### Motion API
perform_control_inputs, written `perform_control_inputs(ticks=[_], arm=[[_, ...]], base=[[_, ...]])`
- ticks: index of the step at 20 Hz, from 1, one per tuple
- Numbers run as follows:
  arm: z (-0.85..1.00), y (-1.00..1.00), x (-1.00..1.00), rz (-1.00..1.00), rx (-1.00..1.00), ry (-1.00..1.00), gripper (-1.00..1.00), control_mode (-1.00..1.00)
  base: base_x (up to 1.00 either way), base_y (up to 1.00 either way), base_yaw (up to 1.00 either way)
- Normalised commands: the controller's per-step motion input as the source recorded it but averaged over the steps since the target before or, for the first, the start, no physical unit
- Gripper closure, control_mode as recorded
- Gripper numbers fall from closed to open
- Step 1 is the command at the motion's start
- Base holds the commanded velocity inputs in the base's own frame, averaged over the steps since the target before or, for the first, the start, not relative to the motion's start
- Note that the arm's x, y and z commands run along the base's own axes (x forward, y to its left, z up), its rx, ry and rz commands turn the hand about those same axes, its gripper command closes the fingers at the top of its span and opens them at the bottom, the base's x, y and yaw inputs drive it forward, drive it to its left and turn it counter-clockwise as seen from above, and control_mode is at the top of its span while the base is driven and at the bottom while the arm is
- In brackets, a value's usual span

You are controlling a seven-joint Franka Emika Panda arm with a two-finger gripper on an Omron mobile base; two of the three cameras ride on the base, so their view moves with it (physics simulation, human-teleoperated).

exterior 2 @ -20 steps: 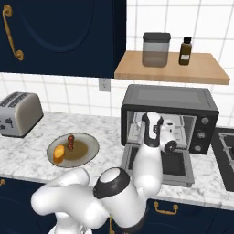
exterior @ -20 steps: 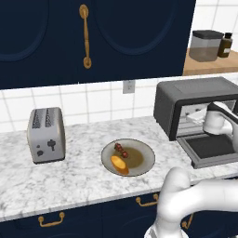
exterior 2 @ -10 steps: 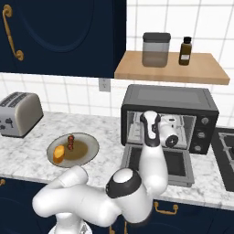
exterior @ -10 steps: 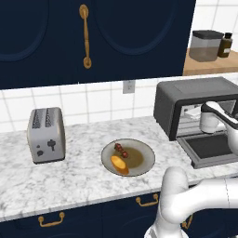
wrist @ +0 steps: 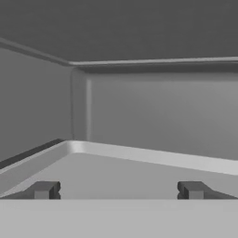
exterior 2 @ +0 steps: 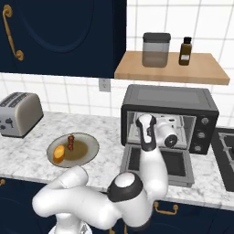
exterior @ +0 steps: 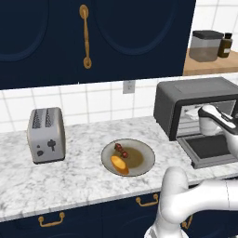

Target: Pick up the kebab skewer and baguette bread, and place them inside the toaster oven. Close the toaster oven door and start by setting the timer.

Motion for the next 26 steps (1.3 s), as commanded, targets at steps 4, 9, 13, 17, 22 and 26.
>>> perform_control_inputs(ticks=[4, 9, 13, 17, 22, 26], arm=[[-0.75, -0.42, -0.53, -0.01, 0.0, 0.1, -1.0, -1.0], [-0.72, -0.38, -0.88, 0.0, 0.0, 0.06, -1.0, -1.0], [-0.62, -0.45, -1.0, 0.0, 0.0, 0.0, -1.0, -1.0], [-0.51, -0.35, -1.0, 0.0, 0.0, 0.0, -1.0, -1.0], [-0.36, -0.38, -1.0, 0.0, 0.0, 0.03, -1.0, -1.0], [-0.05, -0.19, -0.87, 0.0, 0.03, 0.12, -1.0, -1.0]], base=[[0.0, 0.0, 0.0], [0.0, 0.0, 0.0], [0.0, 0.0, 0.0], [0.0, 0.0, 0.0], [0.0, 0.0, 0.0], [0.0, 0.0, 0.0]])
